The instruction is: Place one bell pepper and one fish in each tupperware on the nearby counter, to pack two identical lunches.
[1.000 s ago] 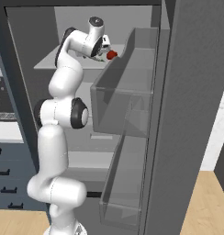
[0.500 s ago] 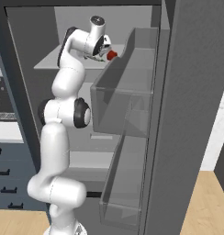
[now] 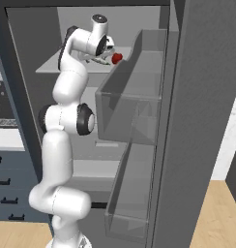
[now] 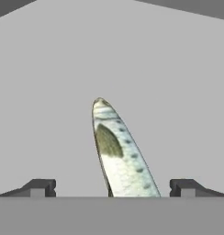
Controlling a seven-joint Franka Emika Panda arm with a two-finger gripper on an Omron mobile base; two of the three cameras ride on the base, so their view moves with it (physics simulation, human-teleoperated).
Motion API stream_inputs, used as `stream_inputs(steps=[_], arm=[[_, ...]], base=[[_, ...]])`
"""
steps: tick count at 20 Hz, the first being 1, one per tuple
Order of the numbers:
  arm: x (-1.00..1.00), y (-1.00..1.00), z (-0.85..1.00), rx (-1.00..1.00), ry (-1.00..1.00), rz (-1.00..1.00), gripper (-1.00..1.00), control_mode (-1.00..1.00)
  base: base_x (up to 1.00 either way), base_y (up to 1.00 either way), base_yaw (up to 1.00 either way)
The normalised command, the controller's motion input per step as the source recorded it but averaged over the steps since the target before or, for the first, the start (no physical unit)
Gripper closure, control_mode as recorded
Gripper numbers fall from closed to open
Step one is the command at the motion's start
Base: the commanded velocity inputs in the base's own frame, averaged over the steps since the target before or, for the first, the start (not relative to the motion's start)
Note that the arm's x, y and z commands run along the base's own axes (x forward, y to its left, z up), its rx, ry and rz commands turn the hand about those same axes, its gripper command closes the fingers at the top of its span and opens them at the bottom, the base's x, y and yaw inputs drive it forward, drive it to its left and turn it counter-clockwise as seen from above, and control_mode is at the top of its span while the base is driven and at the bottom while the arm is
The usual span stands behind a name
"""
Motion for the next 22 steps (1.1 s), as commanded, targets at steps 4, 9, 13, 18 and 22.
stream_inputs(steps=[4,9,13,18,22], arm=[[-0.41,0.13,-0.16,0.0,0.04,0.01,1.0,-1.0],[-0.48,0.0,-0.16,0.0,0.06,0.01,1.0,-1.0],[-0.67,0.0,-0.14,0.0,0.01,0.0,1.0,-1.0],[-0.94,0.0,-0.18,0.0,0.0,0.0,1.0,-1.0],[-1.0,0.0,-0.14,0.0,-0.07,0.0,1.0,-1.0]], base=[[0.0,0.0,0.0],[0.0,0.0,0.0],[0.0,0.0,0.0],[0.0,0.0,0.0],[0.0,0.0,0.0]])
